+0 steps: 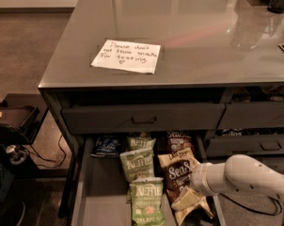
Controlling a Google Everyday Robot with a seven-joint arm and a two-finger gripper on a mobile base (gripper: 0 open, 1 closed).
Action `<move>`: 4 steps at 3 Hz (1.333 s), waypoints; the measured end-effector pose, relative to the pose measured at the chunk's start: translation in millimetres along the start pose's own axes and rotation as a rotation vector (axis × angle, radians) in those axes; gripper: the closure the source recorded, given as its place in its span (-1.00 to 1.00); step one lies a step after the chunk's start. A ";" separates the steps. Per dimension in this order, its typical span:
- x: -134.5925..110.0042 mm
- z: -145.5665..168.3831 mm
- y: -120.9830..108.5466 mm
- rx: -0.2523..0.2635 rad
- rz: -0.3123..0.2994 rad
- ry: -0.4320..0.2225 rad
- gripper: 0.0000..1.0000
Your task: Pick brown chip bag from middle drawer and place on counter
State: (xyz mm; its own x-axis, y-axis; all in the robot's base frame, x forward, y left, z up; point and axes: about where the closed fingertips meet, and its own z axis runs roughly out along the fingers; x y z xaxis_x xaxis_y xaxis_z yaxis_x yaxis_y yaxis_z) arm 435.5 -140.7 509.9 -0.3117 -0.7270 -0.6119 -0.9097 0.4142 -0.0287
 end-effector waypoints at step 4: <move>32.9 48.0 -55.2 0.190 -0.116 0.022 -1.00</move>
Offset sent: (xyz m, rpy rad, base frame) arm 0.0406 -0.0203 -0.0377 -0.1057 -0.2482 -0.0024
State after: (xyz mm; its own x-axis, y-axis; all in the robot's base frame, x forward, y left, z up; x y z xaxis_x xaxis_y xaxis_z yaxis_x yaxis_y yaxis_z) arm 488.6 -161.2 453.4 -0.2160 -0.7867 -0.5783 -0.8724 0.4214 -0.2474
